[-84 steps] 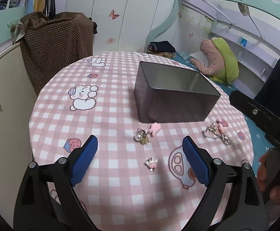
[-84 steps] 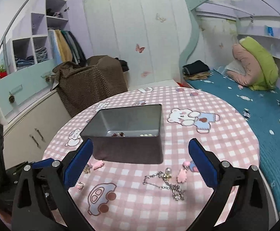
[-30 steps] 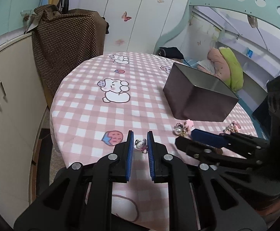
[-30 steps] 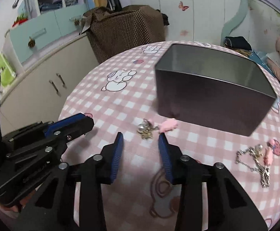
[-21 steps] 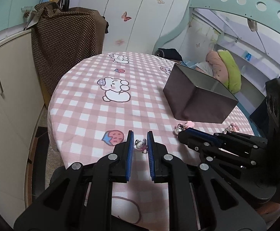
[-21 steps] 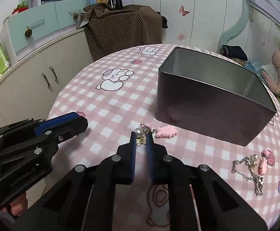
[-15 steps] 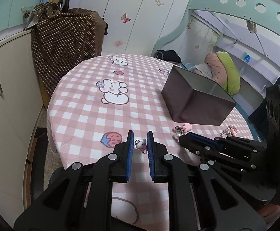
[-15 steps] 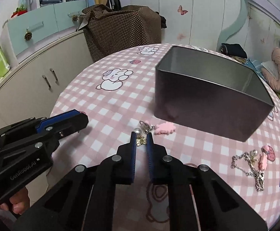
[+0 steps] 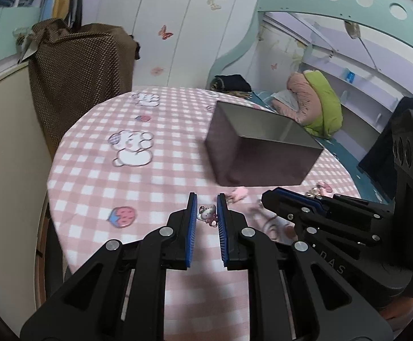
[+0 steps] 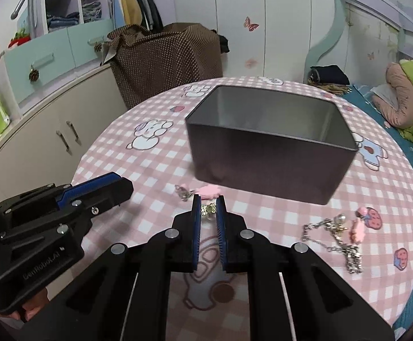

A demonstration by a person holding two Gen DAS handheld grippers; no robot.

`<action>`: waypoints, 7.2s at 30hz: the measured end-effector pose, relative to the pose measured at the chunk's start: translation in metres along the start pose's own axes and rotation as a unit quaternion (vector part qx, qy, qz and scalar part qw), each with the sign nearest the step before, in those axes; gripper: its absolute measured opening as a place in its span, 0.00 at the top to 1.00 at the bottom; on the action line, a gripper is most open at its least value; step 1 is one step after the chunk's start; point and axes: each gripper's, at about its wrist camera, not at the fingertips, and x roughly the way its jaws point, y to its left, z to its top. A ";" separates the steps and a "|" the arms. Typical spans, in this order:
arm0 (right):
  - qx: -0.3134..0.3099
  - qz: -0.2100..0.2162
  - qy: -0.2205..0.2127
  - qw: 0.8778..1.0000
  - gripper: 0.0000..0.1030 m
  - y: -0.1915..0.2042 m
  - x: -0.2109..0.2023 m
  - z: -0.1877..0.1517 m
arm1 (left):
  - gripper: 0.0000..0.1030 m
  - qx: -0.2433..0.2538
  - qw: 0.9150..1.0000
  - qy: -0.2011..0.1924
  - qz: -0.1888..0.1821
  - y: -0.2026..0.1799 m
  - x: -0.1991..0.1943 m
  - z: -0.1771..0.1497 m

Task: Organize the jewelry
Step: 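Carry both trinkets over the tin and open both tools inside, then withdraw both tools from the tin toward the remaining pink charms, then grasp the pink bow charm with the left tool while the right tool grasps the pink flower charm, then carry both pink charms over the tin and open both tools inside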

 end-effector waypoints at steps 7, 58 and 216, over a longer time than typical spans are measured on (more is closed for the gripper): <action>0.020 -0.007 -0.035 0.999 0.90 -0.021 -0.020 0.007 | 0.86 0.022 1.000 -0.006 -0.013 -0.029 0.004 0.008; 0.062 -0.033 -0.083 0.994 0.43 -0.090 -0.010 0.054 | 0.53 0.065 0.997 -0.025 0.029 -0.049 0.066 0.077; 0.066 -0.049 -0.083 0.993 0.85 -0.109 -0.050 0.025 | 0.84 0.063 0.997 -0.021 0.035 -0.034 0.026 0.051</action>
